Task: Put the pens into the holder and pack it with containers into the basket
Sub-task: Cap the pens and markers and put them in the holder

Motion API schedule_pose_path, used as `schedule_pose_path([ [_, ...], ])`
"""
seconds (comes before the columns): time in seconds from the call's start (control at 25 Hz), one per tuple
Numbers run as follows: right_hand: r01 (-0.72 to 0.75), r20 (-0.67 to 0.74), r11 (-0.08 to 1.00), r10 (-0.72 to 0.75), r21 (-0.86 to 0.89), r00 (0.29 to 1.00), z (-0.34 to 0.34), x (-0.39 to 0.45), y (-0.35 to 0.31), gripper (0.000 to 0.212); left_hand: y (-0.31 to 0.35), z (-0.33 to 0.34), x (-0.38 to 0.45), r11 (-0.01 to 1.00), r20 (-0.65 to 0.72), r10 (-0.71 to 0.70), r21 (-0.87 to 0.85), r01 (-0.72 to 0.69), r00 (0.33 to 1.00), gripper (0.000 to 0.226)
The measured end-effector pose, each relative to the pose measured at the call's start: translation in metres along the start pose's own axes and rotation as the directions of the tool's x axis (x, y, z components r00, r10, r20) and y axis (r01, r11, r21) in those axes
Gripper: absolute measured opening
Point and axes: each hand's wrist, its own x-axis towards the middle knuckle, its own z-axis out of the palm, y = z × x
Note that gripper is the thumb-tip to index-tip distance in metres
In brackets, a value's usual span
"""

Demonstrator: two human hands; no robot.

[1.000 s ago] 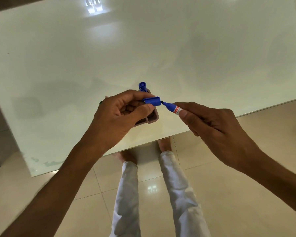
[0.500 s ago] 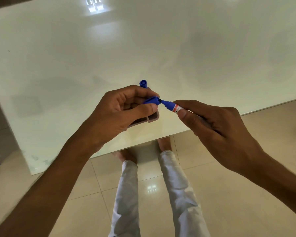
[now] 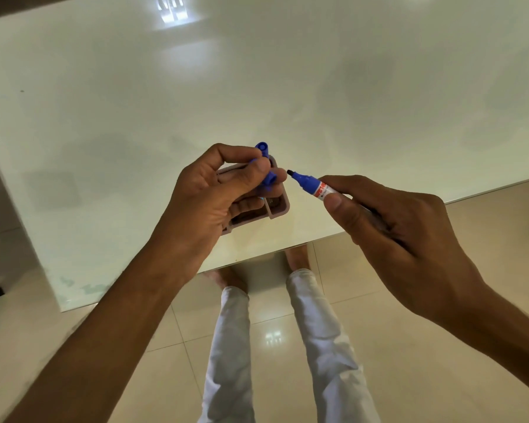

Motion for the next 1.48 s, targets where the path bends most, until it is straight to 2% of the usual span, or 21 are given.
schedule_pose_path([
  [0.16, 0.044, 0.01, 0.995, -0.043, -0.089, 0.999, 0.004, 0.0, -0.003, 0.028, -0.003, 0.004, -0.001, 0.995, -0.016, -0.024, -0.094, 0.022, 1.0, 0.018],
  [0.36, 0.045, 0.01, 0.986, -0.044, -0.16, 0.999, 0.008, 0.004, -0.004, 0.029, -0.009, 0.01, -0.006, 0.999, 0.017, 0.035, 0.031, -0.035, 0.999, 0.026],
  [0.52, 0.013, -0.019, 0.98, -0.017, -0.197, 1.0, 0.02, 0.004, -0.011, 0.03, -0.022, 0.02, -0.011, 0.996, -0.149, 0.086, 0.051, -0.08, 0.985, 0.027],
  [0.68, -0.033, -0.073, 0.971, 0.017, -0.235, 0.997, 0.038, 0.01, -0.018, 0.036, -0.025, 0.025, -0.012, 0.995, -0.282, 0.007, -0.091, -0.034, 0.959, 0.039],
  [1.0, -0.051, -0.092, 0.977, 0.033, -0.207, 0.995, 0.051, 0.011, -0.022, 0.037, -0.024, 0.016, -0.01, 0.987, -0.264, -0.025, -0.157, -0.017, 0.964, 0.036],
  [1.08, -0.068, -0.089, 0.983, 0.053, -0.171, 0.995, 0.052, 0.015, -0.022, 0.039, -0.021, 0.01, -0.008, 0.993, -0.242, 0.008, -0.113, -0.037, 0.97, 0.036],
  [1.2, -0.085, -0.096, 0.98, 0.068, -0.18, 0.993, 0.048, 0.034, -0.016, 0.038, -0.007, -0.005, 0.0, 0.991, -0.226, 0.131, 0.041, -0.125, 0.965, 0.037],
  [1.28, -0.128, -0.161, 0.97, 0.095, -0.208, 0.982, 0.041, 0.047, -0.008, 0.033, 0.003, -0.019, 0.004, 0.983, -0.294, 0.185, 0.063, -0.174, 0.938, 0.039],
  [1.36, -0.165, -0.227, 0.977, 0.132, -0.135, 0.965, 0.035, 0.054, 0.0, 0.025, 0.008, -0.036, 0.007, 0.983, -0.39, 0.177, 0.031, -0.179, 0.904, 0.041],
  [1.48, -0.202, -0.174, 0.975, 0.184, -0.091, 0.967, 0.036, 0.049, 0.01, 0.02, 0.009, -0.054, 0.006, 0.989, -0.444, 0.143, 0.045, -0.138, 0.884, 0.042],
])
